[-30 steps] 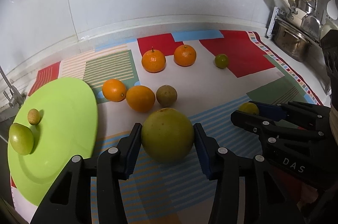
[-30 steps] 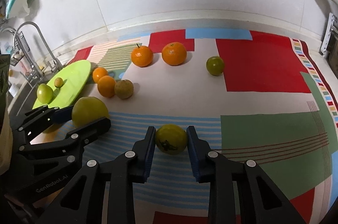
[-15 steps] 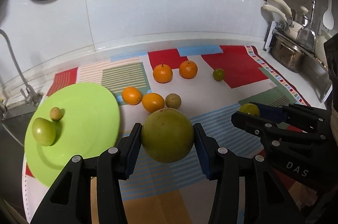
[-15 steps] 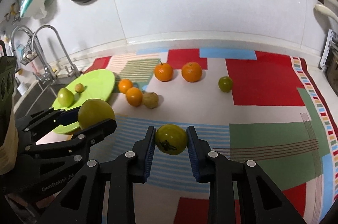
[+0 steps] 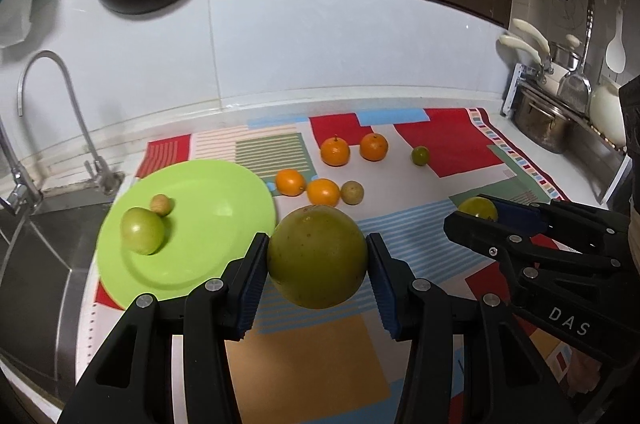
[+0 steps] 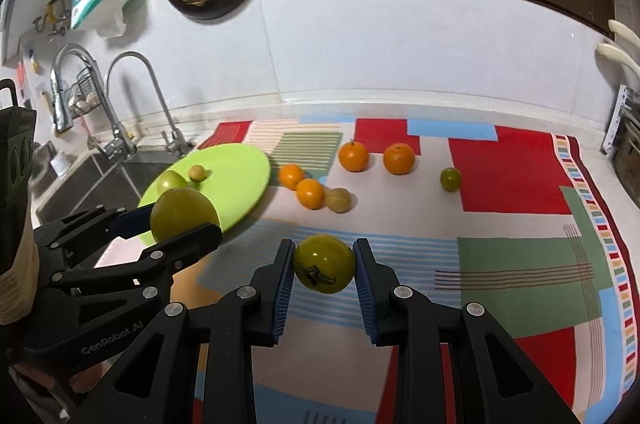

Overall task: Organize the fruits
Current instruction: 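Carry the pear in the left tool while the right tool carries the green-yellow fruit to the plate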

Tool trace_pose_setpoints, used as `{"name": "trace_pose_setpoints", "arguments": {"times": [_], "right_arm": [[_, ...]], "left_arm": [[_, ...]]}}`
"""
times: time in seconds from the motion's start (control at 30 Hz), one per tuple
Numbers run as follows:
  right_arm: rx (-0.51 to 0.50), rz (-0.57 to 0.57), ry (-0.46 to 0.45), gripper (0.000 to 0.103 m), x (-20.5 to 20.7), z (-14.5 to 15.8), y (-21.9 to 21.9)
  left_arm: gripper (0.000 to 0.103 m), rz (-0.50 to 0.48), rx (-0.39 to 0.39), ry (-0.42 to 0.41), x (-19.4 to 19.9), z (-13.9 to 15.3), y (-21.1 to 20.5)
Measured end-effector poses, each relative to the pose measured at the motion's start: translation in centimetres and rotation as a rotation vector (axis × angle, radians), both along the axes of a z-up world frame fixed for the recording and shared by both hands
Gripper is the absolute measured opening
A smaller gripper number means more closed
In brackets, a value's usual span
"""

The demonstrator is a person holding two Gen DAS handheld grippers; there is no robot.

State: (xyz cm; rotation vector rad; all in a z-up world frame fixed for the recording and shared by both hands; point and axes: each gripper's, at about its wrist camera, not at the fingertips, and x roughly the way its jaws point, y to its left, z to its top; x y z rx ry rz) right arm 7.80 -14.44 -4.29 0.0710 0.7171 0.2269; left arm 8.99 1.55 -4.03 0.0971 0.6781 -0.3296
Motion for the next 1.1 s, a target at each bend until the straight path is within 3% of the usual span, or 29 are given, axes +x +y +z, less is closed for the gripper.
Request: {"name": "trace_pose_setpoints", "arguments": {"times": [0.53, 1.1], "right_arm": [[0.017, 0.082, -0.047, 0.031, -1.0, 1.4, 6.2], [0.003, 0.137, -0.045, 0.031, 1.8, 1.2, 12.2]], "left_arm": [[0.048, 0.086, 0.017, -0.033, -2.0, 1.3, 6.8], [0.048, 0.111, 0.023, -0.010, 0.7, 0.2, 11.7]]}}
